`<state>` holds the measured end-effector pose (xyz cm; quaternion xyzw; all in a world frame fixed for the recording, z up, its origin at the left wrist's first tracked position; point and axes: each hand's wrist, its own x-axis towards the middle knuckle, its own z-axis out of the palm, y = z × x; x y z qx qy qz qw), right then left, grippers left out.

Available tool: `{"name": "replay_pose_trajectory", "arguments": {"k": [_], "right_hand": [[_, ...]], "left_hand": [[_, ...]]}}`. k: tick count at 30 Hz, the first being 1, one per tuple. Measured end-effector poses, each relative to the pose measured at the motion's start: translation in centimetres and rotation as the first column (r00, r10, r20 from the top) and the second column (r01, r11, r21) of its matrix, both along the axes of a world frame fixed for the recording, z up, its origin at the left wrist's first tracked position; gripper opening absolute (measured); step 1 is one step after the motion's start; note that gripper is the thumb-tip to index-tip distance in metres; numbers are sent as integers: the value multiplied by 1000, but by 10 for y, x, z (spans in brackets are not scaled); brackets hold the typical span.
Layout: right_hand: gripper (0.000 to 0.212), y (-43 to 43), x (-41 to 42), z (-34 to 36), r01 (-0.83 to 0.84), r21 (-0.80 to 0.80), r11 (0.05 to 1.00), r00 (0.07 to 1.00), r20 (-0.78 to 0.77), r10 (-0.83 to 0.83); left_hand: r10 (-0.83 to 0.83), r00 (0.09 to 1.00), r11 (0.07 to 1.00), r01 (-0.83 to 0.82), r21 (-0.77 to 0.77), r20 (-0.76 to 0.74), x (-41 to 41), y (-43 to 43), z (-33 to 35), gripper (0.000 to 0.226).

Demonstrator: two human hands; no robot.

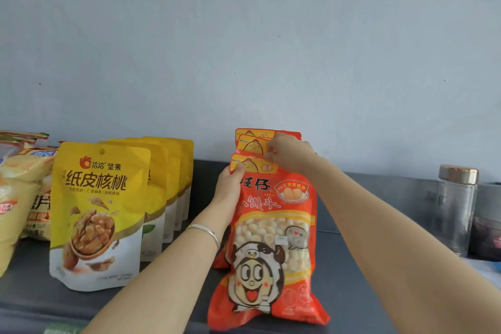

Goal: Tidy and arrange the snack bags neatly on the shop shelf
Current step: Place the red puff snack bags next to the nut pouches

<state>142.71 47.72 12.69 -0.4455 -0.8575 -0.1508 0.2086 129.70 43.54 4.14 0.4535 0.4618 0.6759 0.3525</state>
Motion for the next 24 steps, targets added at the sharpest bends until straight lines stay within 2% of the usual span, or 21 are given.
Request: {"name": "replay_pose_trajectory", "arguments": {"k": [4,8,11,17,19,21,24], "right_hand": [[29,0,1,0,25,-7,1000,1000,16,-24],[33,-3,3,-6,73,-5,997,997,5,-73],[35,-5,6,-7,79,-11,997,995,-62,-79],[38,-5,13,-11,134,-33,990,987,-80,-136],[37,-5,12,-14,145,10,989,984,-109,-143],[32,-7,8,-17,139,118,983,974,-197,-114],[29,-13,-8,-18,65,280,958,951,-308,26]], "left_hand": [[36,999,999,-36,19,5,8,0,-3,33],[69,990,997,-65,42,-123,2,-1,-4,44],[81,975,995,-68,69,-209,1,-2,3,46],[111,947,992,-86,95,-303,5,1,14,49],[122,945,991,-100,88,-305,4,0,12,49],[167,939,985,-144,97,-300,2,-4,9,47],[307,878,951,-266,159,-366,-3,-12,9,47]]}}
